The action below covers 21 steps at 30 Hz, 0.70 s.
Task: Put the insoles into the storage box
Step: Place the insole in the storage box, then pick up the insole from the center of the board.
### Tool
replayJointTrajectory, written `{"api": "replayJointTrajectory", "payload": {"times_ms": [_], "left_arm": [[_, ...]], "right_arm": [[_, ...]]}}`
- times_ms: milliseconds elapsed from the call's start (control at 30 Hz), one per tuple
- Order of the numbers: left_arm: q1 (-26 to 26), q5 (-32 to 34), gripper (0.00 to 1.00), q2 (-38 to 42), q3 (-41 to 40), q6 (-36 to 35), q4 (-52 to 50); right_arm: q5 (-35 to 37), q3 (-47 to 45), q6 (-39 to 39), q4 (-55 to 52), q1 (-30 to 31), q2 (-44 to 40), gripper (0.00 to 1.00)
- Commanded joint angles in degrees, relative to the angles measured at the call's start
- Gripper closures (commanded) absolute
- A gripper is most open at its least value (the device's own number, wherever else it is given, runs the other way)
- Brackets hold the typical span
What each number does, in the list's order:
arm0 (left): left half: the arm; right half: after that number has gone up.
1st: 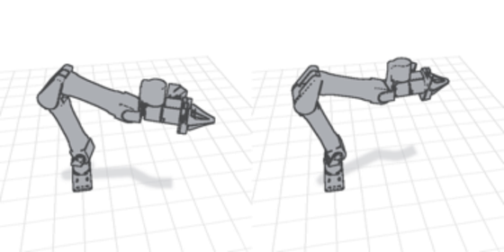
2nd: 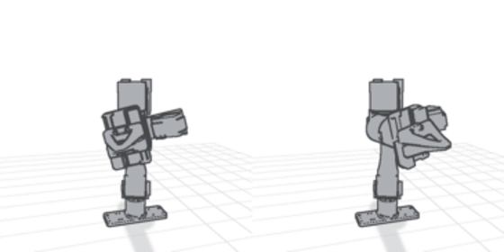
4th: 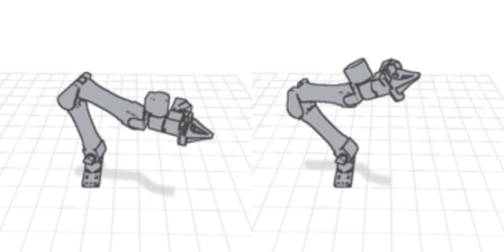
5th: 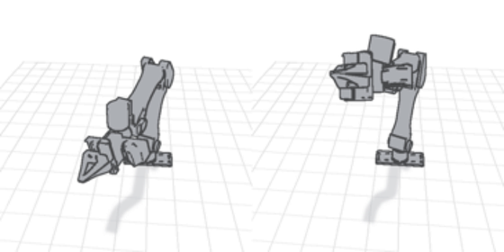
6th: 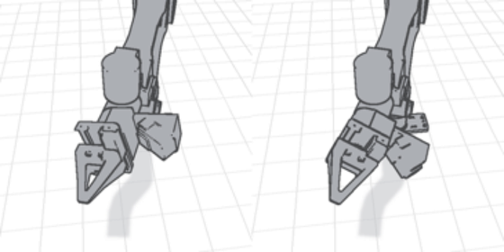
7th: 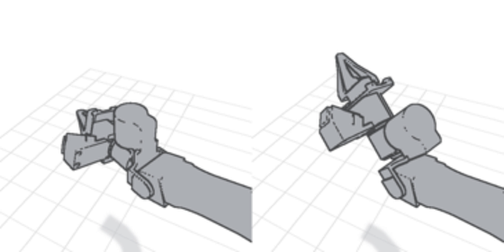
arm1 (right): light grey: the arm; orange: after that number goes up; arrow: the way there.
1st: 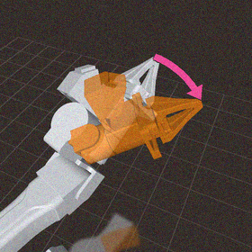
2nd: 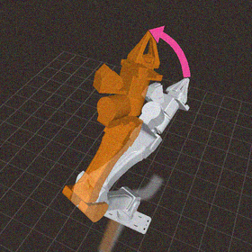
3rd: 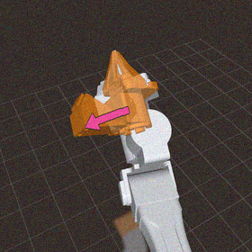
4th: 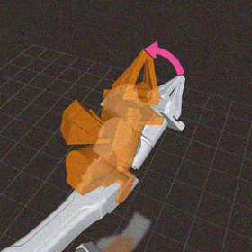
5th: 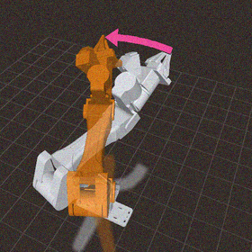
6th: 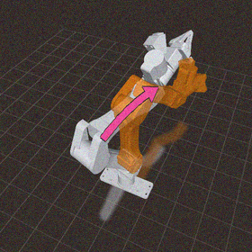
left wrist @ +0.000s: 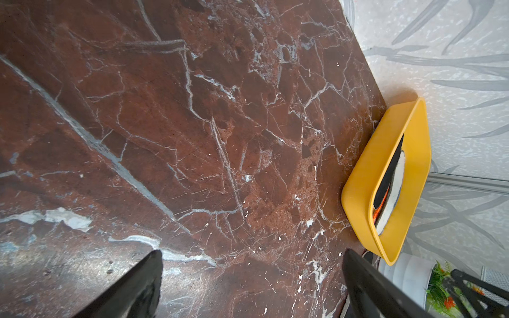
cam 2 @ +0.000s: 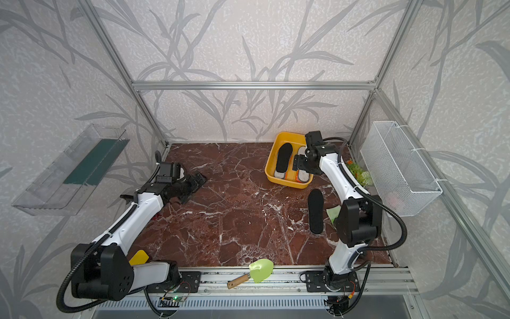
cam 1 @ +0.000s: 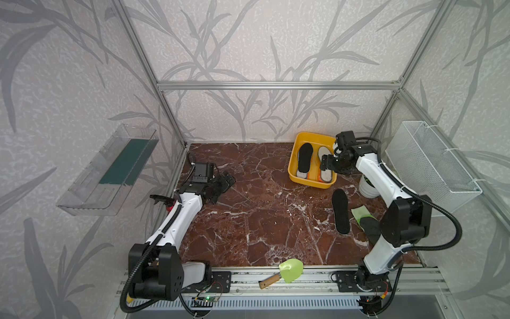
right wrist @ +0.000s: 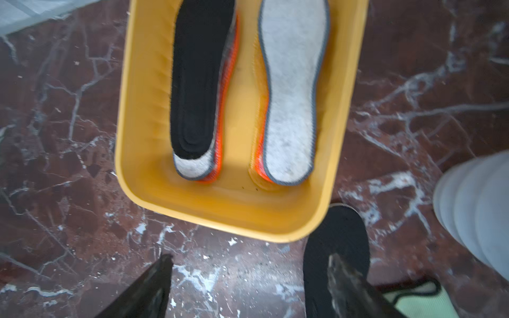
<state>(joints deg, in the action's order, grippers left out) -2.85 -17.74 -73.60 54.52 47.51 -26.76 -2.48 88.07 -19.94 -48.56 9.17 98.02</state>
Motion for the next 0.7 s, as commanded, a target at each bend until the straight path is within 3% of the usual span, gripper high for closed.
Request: {"api": "replayJointTrajectory", "payload": {"times_ms": [0,267,667], "left_arm": [[-0.1,-1.1,0.01,-0.5,2.2,-1.4,1.3],[-1.0,-2.3,0.01,-3.0,3.9,-2.0,2.1],[-3.8,-3.0,0.01,-7.0,7.2,-3.2,1.9]], "right_arm": [[3.3,-5.6,-2.3,-6.1,-1.5,-4.0,0.13],[0.0,-24.0,-3.7,-6.5,-8.1,-11.9,0.14],[-4.3,-32.2,-1.4,-2.0,-10.3,-9.4,0.25]]}}
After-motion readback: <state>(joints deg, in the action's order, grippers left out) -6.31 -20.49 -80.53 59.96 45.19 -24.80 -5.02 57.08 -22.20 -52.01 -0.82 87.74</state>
